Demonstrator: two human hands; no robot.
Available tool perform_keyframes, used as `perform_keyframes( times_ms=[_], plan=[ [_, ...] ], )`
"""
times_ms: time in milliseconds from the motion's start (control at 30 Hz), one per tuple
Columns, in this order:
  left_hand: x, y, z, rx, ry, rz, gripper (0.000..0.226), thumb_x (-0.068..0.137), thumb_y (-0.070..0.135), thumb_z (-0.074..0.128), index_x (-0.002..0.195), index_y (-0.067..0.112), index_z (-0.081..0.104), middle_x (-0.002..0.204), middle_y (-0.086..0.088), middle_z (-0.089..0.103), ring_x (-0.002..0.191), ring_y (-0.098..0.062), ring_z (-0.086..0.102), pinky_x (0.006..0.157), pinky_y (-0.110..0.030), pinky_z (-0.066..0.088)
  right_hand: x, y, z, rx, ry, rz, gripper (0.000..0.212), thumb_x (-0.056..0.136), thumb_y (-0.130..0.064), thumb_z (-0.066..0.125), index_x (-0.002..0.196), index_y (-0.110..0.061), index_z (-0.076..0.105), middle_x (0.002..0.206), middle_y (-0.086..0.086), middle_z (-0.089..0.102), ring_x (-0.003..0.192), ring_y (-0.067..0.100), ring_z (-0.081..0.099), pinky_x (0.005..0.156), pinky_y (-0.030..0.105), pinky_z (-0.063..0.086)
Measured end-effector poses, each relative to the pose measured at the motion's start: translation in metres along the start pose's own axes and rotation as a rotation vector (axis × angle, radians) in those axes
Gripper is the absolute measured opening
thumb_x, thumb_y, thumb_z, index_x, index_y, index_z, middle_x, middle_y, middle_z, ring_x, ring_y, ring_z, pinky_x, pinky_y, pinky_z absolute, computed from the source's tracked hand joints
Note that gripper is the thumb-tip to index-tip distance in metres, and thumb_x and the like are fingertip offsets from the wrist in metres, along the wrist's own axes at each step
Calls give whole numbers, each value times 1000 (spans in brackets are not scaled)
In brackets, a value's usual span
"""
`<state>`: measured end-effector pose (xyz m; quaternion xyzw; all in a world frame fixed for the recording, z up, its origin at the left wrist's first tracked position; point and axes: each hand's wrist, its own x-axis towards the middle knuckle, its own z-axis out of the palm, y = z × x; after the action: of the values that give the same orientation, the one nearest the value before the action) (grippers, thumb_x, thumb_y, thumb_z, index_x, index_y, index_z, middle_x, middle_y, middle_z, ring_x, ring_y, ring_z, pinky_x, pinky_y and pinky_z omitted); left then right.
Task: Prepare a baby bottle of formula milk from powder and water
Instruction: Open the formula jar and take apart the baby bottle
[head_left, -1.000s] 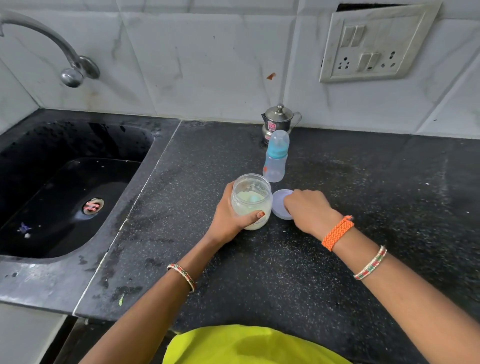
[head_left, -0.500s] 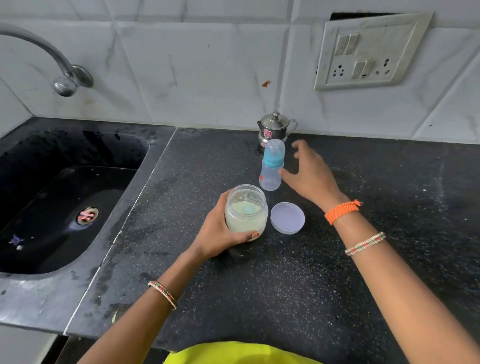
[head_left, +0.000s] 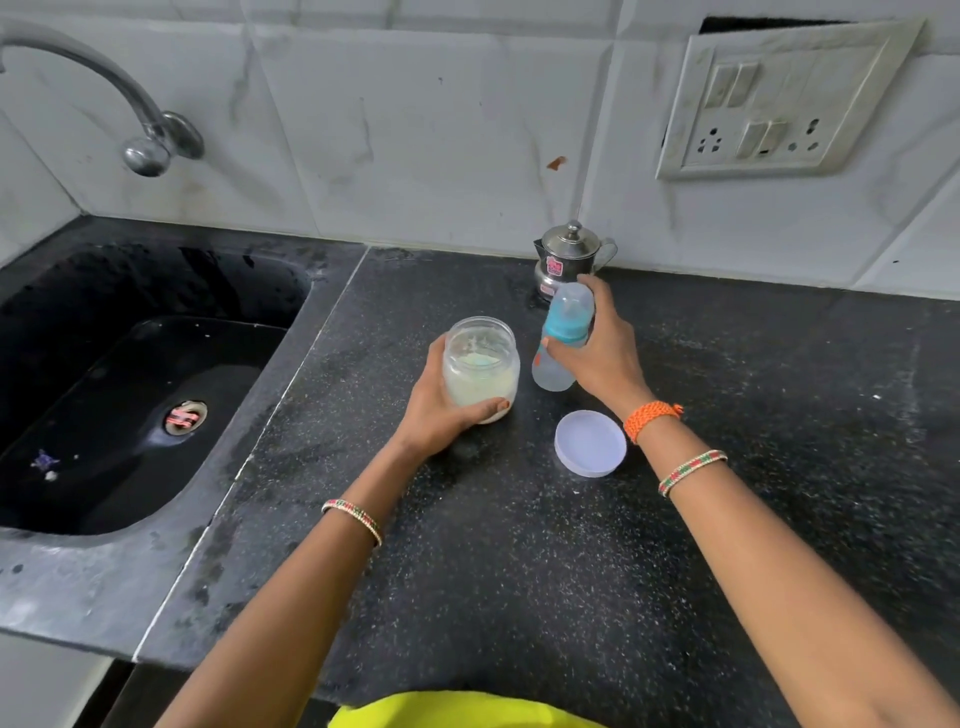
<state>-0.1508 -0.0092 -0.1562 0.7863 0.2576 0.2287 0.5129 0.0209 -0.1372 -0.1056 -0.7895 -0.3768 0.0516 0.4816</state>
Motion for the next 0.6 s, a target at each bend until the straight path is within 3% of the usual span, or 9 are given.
perform_keyframes(
  times_ms=[33, 100, 133, 200, 267, 333, 400, 500, 600],
  plan=[
    [-1, 1, 0, -13, -15, -7, 103, 60, 38, 86, 140, 33, 21, 135, 17, 44, 119, 14, 44, 105, -20, 38, -2, -5, -4, 1, 6, -4, 71, 72, -19, 78, 130, -28, 39, 112, -8, 56, 97, 13, 56, 79, 27, 47],
    [-9, 6, 3, 35, 38, 9, 122, 57, 53, 80, 148, 22, 6, 153, 1, 23, 140, -6, 26, 119, -37, 23, -5, -17, -14, 13, 32, -8, 64, 71, -23, 77, 124, -29, 43, 107, -9, 59, 93, 14, 60, 76, 29, 50],
    [-17, 10, 5, 92, 106, 31, 124, 57, 61, 75, 150, 22, 2, 157, 0, 13, 145, -13, 16, 121, -41, 15, -7, -25, -19, 15, 37, -7, 62, 70, -26, 77, 122, -30, 43, 105, -9, 60, 91, 14, 60, 74, 28, 50],
    [-33, 24, 5, 135, 251, 134, 112, 62, 66, 69, 148, 31, 7, 155, 5, 14, 145, -15, 13, 120, -43, 13, -12, -43, -29, -2, 3, -8, 62, 69, -33, 77, 121, -30, 44, 104, -9, 61, 89, 14, 61, 71, 28, 50],
    [-42, 43, 3, 120, 296, 301, 92, 69, 64, 68, 142, 29, 24, 144, 11, 30, 139, -12, 26, 116, -35, 21, -19, -61, -35, -26, -60, -5, 61, 67, -41, 76, 119, -29, 46, 102, -8, 64, 87, 14, 63, 70, 29, 52],
    [-44, 68, 2, 210, 227, 424, 75, 74, 61, 66, 133, 25, 38, 134, 14, 39, 129, -5, 34, 109, -23, 27, -30, -79, -35, -34, -71, -16, 51, 68, -49, 73, 108, -26, 51, 93, -9, 66, 82, 13, 65, 67, 32, 55],
    [-44, 91, 5, 238, 142, 362, 64, 75, 55, 65, 128, 28, 42, 126, 14, 48, 116, 0, 43, 98, -17, 38, -41, -96, -30, -25, -22, -19, 47, 67, -56, 69, 99, -25, 52, 85, -10, 65, 76, 12, 64, 66, 37, 56],
    [-48, 110, 6, 65, 133, 172, 48, 74, 43, 71, 115, 28, 50, 104, 11, 66, 90, -4, 63, 76, -34, 56, -53, -111, -20, -108, 43, -39, 47, 71, -60, 65, 96, -24, 48, 84, -3, 66, 78, 23, 63, 66, 39, 53],
    [-51, 113, 2, 217, 195, 141, 41, 71, 41, 71, 106, 29, 52, 89, 10, 67, 78, -11, 65, 69, -39, 55, -53, -114, -22, -273, 50, -29, 51, 75, -71, 54, 86, -22, 46, 82, 2, 64, 78, 31, 59, 62, 36, 45]
  ],
)
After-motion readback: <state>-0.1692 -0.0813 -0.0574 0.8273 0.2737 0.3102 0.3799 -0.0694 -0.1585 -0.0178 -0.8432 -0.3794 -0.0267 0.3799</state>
